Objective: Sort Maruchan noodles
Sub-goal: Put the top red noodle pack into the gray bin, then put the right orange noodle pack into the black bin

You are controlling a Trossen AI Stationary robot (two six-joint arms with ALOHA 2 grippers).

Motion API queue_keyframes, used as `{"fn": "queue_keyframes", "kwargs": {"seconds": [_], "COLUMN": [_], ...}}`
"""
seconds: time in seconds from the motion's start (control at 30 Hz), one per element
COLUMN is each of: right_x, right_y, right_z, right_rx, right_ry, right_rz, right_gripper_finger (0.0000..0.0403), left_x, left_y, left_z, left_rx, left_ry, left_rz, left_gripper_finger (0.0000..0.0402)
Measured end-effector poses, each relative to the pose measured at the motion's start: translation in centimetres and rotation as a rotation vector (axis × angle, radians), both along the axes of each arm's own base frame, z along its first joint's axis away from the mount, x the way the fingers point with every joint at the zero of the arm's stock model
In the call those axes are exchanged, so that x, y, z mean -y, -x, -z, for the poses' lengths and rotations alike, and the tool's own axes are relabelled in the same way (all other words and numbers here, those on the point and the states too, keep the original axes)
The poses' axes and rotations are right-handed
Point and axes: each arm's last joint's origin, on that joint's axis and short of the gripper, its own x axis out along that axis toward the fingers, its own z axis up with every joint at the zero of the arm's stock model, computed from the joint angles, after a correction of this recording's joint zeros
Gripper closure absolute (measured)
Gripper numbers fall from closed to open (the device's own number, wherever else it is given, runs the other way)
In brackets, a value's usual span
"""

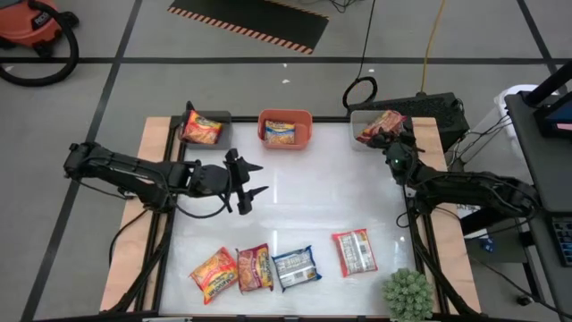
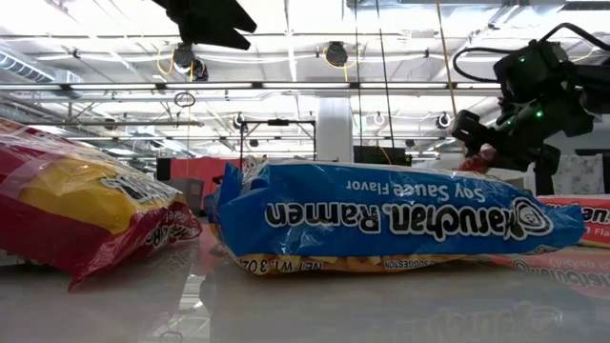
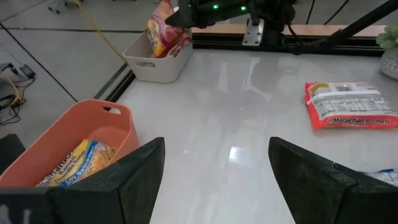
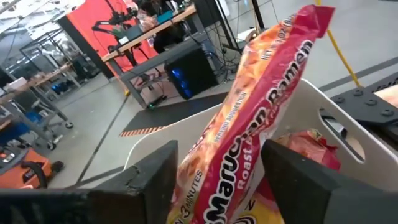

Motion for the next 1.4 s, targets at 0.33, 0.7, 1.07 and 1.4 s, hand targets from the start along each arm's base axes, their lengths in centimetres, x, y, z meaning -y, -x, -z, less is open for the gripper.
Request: {"fn": "queue_keyframes", "kwargs": {"seconds": [0.33,0.7,1.07,1.4], "right_x": [0.0,-0.5,-0.7,-0.6], "right_y": [-0.1,0.3,0.3,-0.2], "right_z": [-0.5,-1.1,-2.0,-1.5], "right_rx": [-0.163,-0.265,-0.235,-0.191], "right_ry": [0.048,0.064,0.107,0.074], "right_rz": [-0.048,-0.149,-0.229,-0.316], "right_gripper_finger": [0.0128,0.0126,0.0169,0.0281], "left_x": [0.3,0.3,0.2,-0.9], "left_y": [-1.4,-1.3,-1.3,-1.6], "left_z": [1.9,2.2,2.3,2.0], "left_rx": [-0.084,-0.113,-0.127,-0.087], "left_ry": [-0.01,-0.014,-0.02,-0.012], "left_rz": [0.017,0.015,0.016,-0.028], "left_gripper_finger": [0.011,0.011,0.011,0.011]}}
